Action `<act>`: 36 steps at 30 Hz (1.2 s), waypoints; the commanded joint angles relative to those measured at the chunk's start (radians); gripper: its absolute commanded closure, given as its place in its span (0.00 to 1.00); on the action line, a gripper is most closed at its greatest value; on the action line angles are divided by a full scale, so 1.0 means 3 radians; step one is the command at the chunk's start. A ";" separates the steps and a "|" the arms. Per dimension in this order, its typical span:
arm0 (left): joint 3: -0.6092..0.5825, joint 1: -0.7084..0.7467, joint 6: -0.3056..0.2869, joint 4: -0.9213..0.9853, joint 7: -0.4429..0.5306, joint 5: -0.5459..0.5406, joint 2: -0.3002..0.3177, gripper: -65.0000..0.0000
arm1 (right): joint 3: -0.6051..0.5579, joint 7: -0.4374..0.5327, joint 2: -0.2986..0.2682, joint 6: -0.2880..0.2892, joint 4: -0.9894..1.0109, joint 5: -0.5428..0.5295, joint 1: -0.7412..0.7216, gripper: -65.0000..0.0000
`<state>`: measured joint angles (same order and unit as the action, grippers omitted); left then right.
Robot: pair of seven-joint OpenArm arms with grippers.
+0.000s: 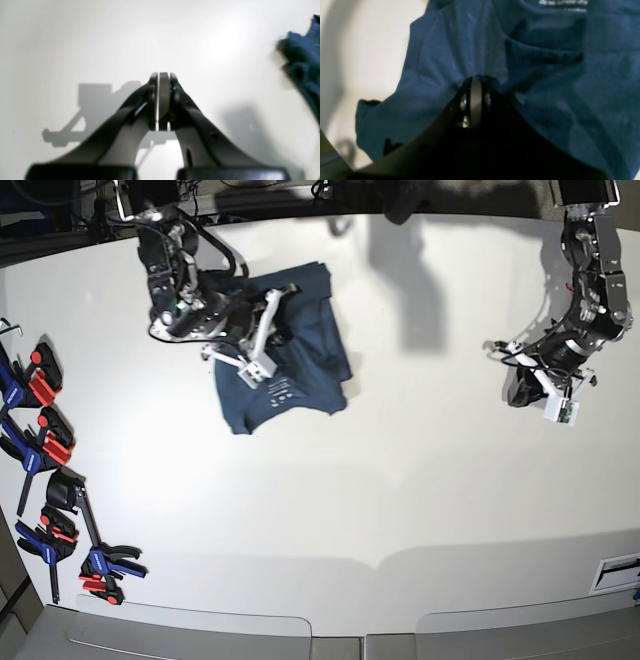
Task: Fold the T-shirt properly
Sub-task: 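Drag the folded shirt with the right gripper toward the clamps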
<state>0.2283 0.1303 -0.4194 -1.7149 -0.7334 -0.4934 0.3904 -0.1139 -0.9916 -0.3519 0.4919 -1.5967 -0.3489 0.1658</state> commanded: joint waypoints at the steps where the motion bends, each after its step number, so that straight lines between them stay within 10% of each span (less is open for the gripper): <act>1: 0.0023 -0.0038 -0.0009 -0.0064 0.0076 -0.0045 0.0039 1.00 | 0.0141 -0.0328 -0.0117 -0.0089 0.0011 0.0342 0.0067 1.00; 17: 0.0023 -0.0038 -0.0009 -0.0065 0.0079 -0.0046 0.0038 1.00 | 0.1348 -0.0384 -0.0609 0.0343 0.0005 -0.0450 0.0379 1.00; 36: 0.0029 0.0338 -0.0008 -0.0982 -0.0197 -0.0038 0.0038 1.00 | 0.2300 -0.0688 -0.0645 0.0439 -0.1047 -0.1522 0.0131 1.00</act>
<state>0.2302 0.2367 -0.4187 -1.9949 -0.8078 -0.4965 0.3908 0.5682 -1.2175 -0.5278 0.6189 -1.8950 -0.7929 0.2142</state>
